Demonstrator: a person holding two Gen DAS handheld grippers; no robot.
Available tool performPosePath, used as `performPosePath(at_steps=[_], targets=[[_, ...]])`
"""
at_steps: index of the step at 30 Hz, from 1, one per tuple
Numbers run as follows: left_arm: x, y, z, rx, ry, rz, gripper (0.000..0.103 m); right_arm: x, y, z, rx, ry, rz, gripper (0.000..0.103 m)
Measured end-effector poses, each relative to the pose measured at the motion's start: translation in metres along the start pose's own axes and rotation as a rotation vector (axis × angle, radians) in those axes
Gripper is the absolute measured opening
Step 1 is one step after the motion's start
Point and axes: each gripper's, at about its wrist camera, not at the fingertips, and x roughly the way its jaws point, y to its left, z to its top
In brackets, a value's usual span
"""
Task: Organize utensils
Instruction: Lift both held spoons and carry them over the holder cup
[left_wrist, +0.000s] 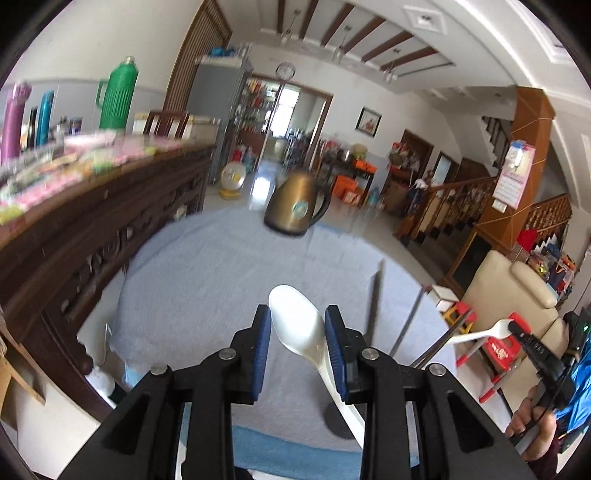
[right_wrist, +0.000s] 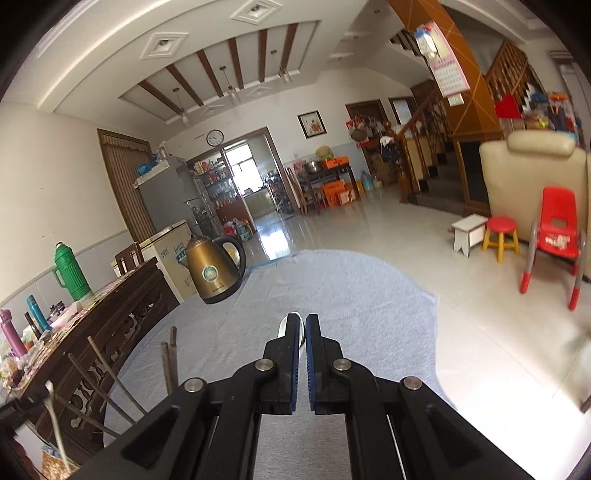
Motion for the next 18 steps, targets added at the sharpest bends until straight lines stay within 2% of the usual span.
performPosePath(at_steps=[7, 18], targets=[[-0.025, -0.042, 0.012, 0.133, -0.124, 0.066, 0.031, -0.027, 0.009, 0.006, -0.037, -0.024, 0.043, 0.004], [-0.040, -0.086, 0.012, 0.282, -0.179, 0.202, 0.031, -0.063, 0.030, 0.004, -0.055, -0.033, 0.170, 0.004]])
